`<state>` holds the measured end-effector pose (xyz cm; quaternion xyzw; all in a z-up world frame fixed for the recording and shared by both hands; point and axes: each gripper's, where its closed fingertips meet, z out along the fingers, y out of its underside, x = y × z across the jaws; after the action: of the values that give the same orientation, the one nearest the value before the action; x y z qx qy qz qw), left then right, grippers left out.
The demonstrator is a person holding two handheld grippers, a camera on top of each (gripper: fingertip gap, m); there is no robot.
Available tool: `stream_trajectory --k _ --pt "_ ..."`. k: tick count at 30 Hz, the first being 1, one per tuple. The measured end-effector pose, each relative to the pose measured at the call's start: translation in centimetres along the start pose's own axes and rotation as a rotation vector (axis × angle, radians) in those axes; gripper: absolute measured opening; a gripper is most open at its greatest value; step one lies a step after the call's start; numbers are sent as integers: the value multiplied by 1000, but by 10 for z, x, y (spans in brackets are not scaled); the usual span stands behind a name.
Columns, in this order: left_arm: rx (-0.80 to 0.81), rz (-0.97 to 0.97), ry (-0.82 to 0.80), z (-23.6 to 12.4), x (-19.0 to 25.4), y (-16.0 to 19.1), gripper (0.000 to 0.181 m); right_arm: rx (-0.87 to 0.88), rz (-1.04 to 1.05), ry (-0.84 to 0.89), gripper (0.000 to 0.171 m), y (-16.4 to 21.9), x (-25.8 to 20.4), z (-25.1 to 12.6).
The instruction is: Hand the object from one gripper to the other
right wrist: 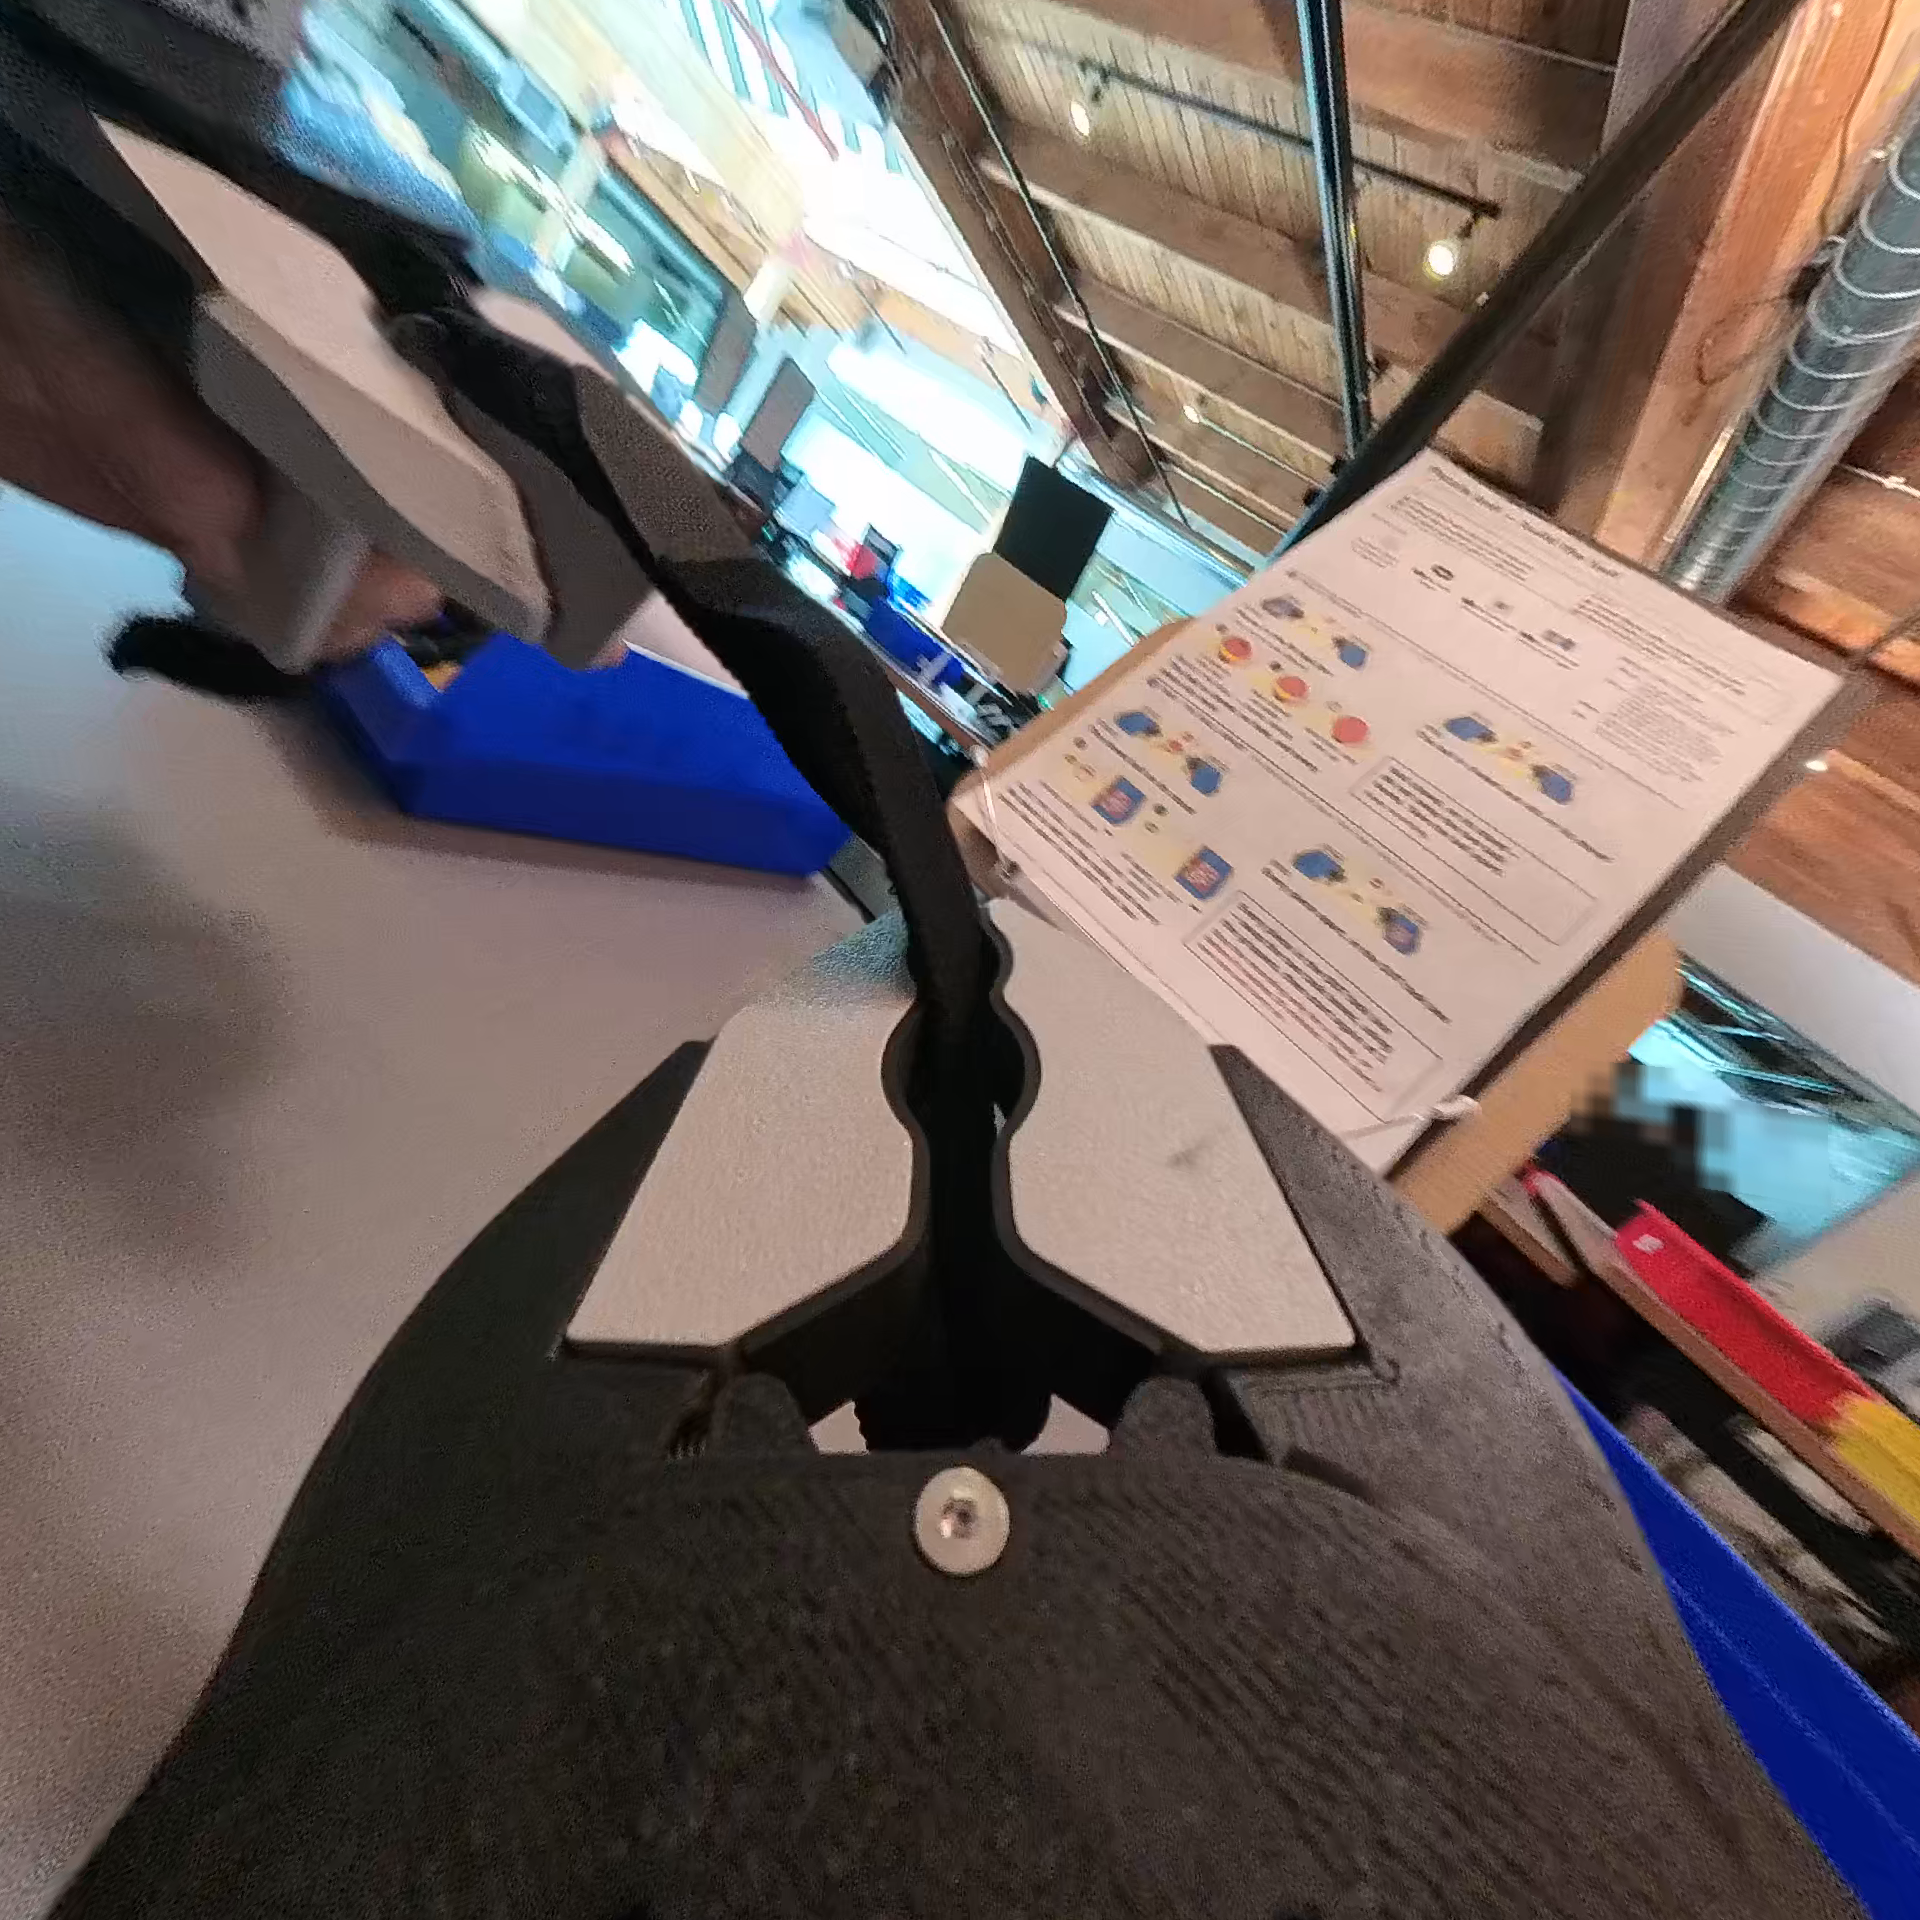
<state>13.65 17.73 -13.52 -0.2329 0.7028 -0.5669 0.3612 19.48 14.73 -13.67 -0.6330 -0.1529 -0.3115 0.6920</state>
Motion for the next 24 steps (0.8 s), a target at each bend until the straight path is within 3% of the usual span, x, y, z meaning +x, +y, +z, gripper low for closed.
stream_trajectory --k 5,8,14,18,20,24 --pt "-211 24 -51 -22 -15 20 66 -140 -256 68 5 14 4 1" --pt "-361 108 -116 -23 -17 24 68 -186 -367 64 5 18 -3 4" --pt "-594 230 -169 5 -2 48 49 -159 -428 14 5 13 -22 9" --pt "-621 209 -130 11 6 59 24 -130 -397 -5 6 9 -26 9" --pt "-615 197 -139 9 2 59 24 -121 -344 -27 15 10 -26 9" --pt "-556 126 -165 2 -11 59 24 -73 -100 -108 54 11 -25 6"
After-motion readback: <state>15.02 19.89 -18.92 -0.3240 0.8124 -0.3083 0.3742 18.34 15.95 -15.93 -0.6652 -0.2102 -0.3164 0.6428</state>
